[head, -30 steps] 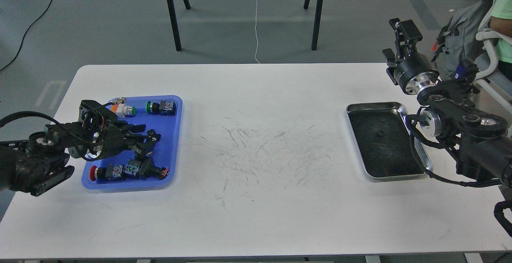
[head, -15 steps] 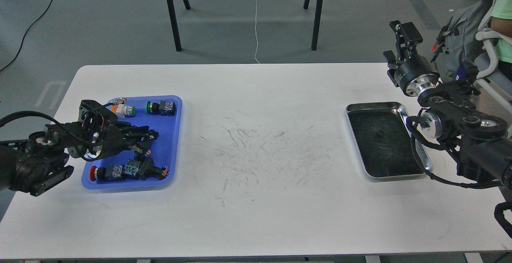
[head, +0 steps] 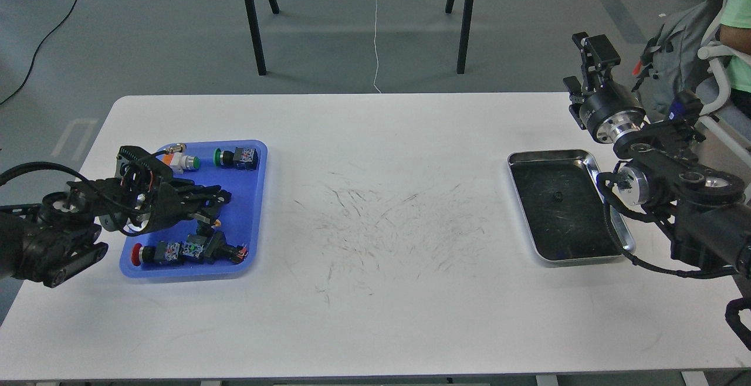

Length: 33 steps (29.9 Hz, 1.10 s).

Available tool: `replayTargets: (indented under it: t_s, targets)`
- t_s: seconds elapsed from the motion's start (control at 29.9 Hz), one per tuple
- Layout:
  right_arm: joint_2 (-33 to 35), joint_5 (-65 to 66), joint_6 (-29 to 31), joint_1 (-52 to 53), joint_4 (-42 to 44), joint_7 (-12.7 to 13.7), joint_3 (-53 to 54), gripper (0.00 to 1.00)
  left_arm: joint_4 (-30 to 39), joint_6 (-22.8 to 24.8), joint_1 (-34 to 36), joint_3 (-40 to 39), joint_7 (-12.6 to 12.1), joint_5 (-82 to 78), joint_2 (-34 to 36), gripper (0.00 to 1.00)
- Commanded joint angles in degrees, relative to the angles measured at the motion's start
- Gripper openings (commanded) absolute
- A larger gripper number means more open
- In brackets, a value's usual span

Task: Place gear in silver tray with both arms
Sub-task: 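Close the left gripper on the black gear and lift it, then carry the gear with the left gripper to the table center and release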

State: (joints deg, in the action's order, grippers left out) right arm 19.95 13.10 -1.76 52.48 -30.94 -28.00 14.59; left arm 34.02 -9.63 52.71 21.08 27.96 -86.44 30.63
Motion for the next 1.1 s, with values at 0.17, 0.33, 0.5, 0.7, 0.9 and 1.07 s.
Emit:
replayTargets:
  t_s: [0.17,0.33,0.5,0.7,0.9,1.07]
  targets:
    - [-0.1,0.1,0.0,-0.4,0.1,0.0,-0.1,0.95,1.5,0.1,0.8,-1.0,0.0,0.7,2.1,0.09]
    - [-0.1,0.2,0.1,-0.6,0.2,0.0,-0.1,0.95,7.0,0.2,3.9,-1.9,0.0,1.1,5.0,0.09]
    - [-0.2,0.2,0.1,-0.8,0.1,0.0,-0.1,0.95,12.5,0.3,8.2,-4.7,0.0,1.3,7.0,0.10]
    - [-0.2,0.2,0.1,-0.4,-0.1,0.0,-0.1,0.95,18.7,0.8,15.4,-6.1,0.0,1.4,7.6,0.10]
    - [-0.1,0.1,0.0,0.3,0.1,0.0,0.5,0.95,20.4,1.1,18.8,-5.7,0.0,0.3,0.8,0.07]
    - [-0.2,0.1,-0.7,0.8,0.1,0.0,0.4,0.95,20.6,1.1,19.2,-4.6,0.0,-2.0,-6.7,0.06]
